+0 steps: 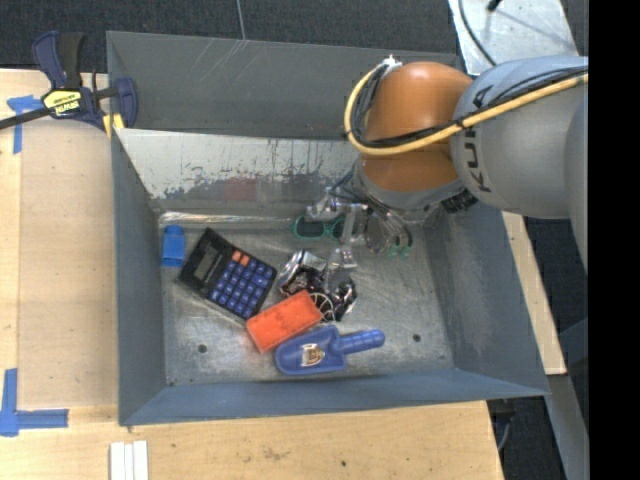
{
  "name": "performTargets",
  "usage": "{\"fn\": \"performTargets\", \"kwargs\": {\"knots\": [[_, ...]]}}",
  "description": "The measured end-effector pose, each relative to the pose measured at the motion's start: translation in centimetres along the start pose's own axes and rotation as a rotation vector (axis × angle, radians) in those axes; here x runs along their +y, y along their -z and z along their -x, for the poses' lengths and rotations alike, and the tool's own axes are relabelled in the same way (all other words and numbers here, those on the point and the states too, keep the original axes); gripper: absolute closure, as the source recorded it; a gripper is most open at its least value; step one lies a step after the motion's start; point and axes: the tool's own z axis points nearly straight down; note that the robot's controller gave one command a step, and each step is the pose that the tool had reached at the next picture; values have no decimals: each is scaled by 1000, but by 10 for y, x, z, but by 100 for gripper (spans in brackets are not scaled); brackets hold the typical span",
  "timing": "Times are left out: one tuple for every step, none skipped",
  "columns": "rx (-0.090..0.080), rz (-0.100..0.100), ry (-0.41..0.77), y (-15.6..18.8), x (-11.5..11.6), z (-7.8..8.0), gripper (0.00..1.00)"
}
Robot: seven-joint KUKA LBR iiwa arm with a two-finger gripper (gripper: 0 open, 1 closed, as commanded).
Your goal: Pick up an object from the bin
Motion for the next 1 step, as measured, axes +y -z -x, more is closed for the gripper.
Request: {"fn": "performTargets", "kwargs": {"knots": [[0,1,-32,-28,28,-21,0]]}}
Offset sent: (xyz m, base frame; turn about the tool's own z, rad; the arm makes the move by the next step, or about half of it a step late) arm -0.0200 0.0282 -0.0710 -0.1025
